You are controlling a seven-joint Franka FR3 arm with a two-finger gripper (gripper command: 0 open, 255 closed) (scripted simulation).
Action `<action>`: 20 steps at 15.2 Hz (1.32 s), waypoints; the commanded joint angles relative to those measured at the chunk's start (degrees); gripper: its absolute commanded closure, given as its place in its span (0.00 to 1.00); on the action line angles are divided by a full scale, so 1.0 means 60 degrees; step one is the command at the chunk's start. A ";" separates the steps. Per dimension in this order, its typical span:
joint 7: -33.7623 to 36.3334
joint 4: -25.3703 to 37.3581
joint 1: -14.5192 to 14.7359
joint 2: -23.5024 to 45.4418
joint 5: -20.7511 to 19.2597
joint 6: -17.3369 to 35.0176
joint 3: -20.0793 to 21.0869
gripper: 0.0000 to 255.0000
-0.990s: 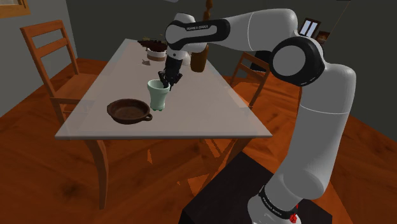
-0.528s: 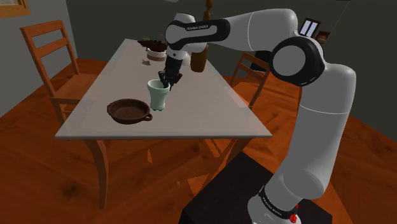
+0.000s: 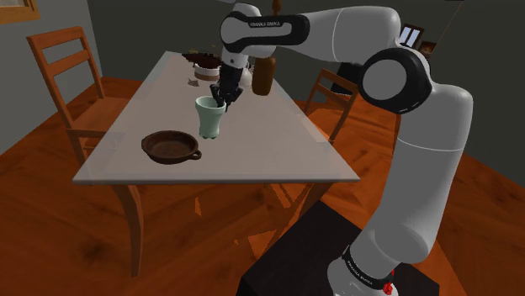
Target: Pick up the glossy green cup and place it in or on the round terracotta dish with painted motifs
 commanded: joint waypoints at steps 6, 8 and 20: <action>0.0105 0.0918 -0.0013 0.0013 -0.0027 -0.0896 -0.0004 1.00; 0.0135 0.1212 -0.0018 0.0038 -0.0033 -0.1162 -0.0005 1.00; 0.1269 0.3398 0.0630 0.0594 -0.0195 -0.2667 0.0293 1.00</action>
